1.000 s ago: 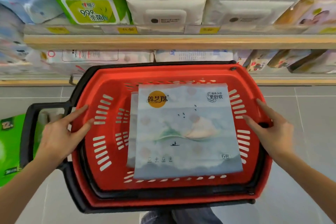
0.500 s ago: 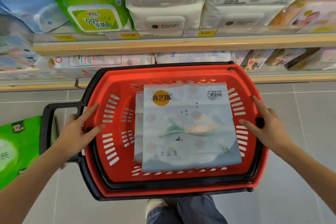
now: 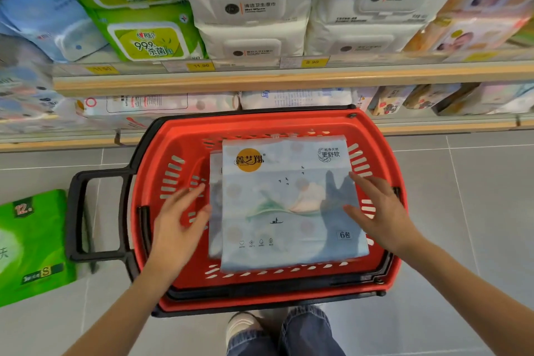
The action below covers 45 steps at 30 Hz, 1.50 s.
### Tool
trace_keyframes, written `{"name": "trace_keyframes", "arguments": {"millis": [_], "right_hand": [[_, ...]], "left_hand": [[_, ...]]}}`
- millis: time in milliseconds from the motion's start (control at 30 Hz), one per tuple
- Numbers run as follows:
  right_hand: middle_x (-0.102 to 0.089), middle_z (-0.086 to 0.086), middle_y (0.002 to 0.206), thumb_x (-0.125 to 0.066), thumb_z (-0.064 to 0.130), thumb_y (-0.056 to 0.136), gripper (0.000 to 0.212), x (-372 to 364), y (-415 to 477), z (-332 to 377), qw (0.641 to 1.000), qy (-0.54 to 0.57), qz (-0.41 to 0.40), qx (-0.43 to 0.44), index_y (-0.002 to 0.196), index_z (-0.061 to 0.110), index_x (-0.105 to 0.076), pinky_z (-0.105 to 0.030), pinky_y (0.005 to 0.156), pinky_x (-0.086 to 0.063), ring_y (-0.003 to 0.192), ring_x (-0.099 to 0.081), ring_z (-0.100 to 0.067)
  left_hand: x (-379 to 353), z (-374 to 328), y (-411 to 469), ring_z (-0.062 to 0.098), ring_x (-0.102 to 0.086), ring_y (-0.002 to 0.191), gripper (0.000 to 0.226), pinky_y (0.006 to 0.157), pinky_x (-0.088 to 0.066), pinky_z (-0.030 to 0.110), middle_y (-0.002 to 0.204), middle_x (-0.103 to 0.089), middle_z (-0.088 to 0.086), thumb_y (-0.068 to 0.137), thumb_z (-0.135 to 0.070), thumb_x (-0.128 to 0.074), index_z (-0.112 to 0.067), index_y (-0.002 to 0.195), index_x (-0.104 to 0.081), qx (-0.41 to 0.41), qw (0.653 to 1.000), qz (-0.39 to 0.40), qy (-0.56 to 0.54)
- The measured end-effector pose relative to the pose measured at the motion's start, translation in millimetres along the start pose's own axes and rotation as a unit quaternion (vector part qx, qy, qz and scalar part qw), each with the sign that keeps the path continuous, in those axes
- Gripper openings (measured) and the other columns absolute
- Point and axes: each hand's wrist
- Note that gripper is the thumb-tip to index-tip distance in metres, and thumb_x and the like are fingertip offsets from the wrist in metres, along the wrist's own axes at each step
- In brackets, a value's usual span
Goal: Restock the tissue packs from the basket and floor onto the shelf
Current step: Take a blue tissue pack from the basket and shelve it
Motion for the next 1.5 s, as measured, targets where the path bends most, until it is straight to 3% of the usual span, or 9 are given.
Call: {"name": "trace_keyframes", "arguments": {"millis": [133,300,433,633,767,900,1067,1267,1500], "right_hand": [[-0.033,-0.016,0.140,-0.060,0.028,0.084,0.069,-19.2,7.2,-4.8,0.998,0.055,0.037,-0.007,0.141,0.033,-0.021,-0.032,0.098,-0.033,0.128,-0.036,-0.030],[-0.036,-0.013,0.136,-0.056,0.054,0.078,0.075,-36.5,16.2,-16.4,0.991,0.102,0.084,-0.035,0.134,0.054,-0.005,-0.038,0.095,-0.033,0.123,-0.037,-0.030],[-0.044,-0.008,0.127,-0.042,0.071,0.064,0.084,-48.7,17.7,-25.6,0.988,0.114,0.096,-0.045,0.137,0.054,-0.004,-0.031,0.089,-0.029,0.114,-0.038,-0.022],[-0.046,-0.010,0.119,-0.052,0.056,0.071,0.081,-48.9,18.2,-22.4,0.989,0.125,0.071,-0.036,0.141,0.045,-0.013,-0.028,0.080,-0.030,0.103,-0.040,-0.019],[-0.046,-0.008,0.117,-0.056,0.056,0.075,0.077,-43.5,12.9,-18.0,0.990,0.123,0.060,-0.022,0.139,0.046,-0.015,-0.029,0.082,-0.033,0.106,-0.043,-0.023],[-0.044,-0.008,0.129,-0.057,0.054,0.076,0.074,-25.1,4.7,0.0,0.991,0.125,0.040,-0.008,0.137,0.048,-0.016,-0.036,0.092,-0.038,0.116,-0.041,-0.026],[-0.044,-0.011,0.127,-0.051,0.057,0.071,0.077,15.9,-9.5,33.3,0.991,0.130,0.021,0.011,0.139,0.044,-0.018,-0.027,0.085,-0.030,0.106,-0.041,-0.022],[-0.037,-0.007,0.137,-0.062,0.038,0.081,0.073,85.3,-27.3,86.1,0.985,0.159,-0.040,0.062,0.143,0.032,-0.023,-0.026,0.101,-0.030,0.121,-0.036,-0.017],[-0.041,-0.007,0.114,-0.064,0.036,0.080,0.074,161.6,-58.8,150.9,0.982,0.143,-0.092,0.085,0.141,0.039,-0.022,-0.026,0.082,-0.034,0.102,-0.043,-0.021]], "left_hand": [[-31.8,1.2,-5.9,0.007,-0.038,0.130,0.058,0.107,-0.034,0.032,0.137,-0.046,-0.004,0.072,-0.049,-0.065,-0.047,0.127,-0.044,0.014,0.994,0.094,-0.053],[-52.8,5.3,7.0,-0.014,-0.040,0.114,0.083,0.088,-0.029,-0.004,0.132,-0.046,-0.008,0.068,-0.031,-0.077,-0.036,0.138,-0.033,0.028,0.988,0.140,-0.059],[-61.6,9.8,13.5,-0.009,-0.027,0.130,0.101,0.103,-0.022,0.011,0.143,-0.030,-0.023,0.064,-0.035,-0.080,-0.043,0.142,-0.018,0.036,0.981,0.177,-0.076],[-62.4,6.1,17.5,-0.016,-0.015,0.127,0.103,0.088,-0.018,-0.009,0.135,-0.022,-0.033,0.065,-0.021,-0.081,-0.039,0.143,-0.016,0.055,0.977,0.180,-0.104],[-52.4,-1.3,12.7,-0.011,-0.016,0.131,0.104,0.105,-0.019,0.011,0.141,-0.023,-0.025,0.064,-0.021,-0.081,-0.038,0.143,-0.016,0.060,0.975,0.187,-0.105],[-31.9,-21.3,5.3,-0.013,-0.015,0.129,0.105,0.095,-0.018,-0.003,0.143,-0.022,-0.024,0.064,-0.021,-0.081,-0.038,0.143,-0.015,0.044,0.979,0.175,-0.090],[11.6,-65.9,1.0,-0.011,-0.015,0.128,0.104,0.103,-0.018,0.014,0.140,-0.021,-0.026,0.065,-0.023,-0.081,-0.040,0.142,-0.013,0.024,0.984,0.165,-0.063],[71.9,-130.9,-8.2,-0.013,-0.017,0.123,0.103,0.100,-0.020,0.014,0.136,-0.019,-0.028,0.068,-0.024,-0.079,-0.041,0.143,-0.009,-0.021,0.990,0.132,-0.039],[145.0,-190.3,-23.2,-0.018,-0.017,0.123,0.103,0.090,-0.016,-0.011,0.148,-0.020,-0.015,0.064,-0.025,-0.078,-0.031,0.144,-0.013,-0.122,0.988,0.087,-0.038]]}}
Point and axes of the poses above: each hand's wrist, its own y-axis towards the middle knuckle, its own x-axis out of the back of the hand, z = x × y
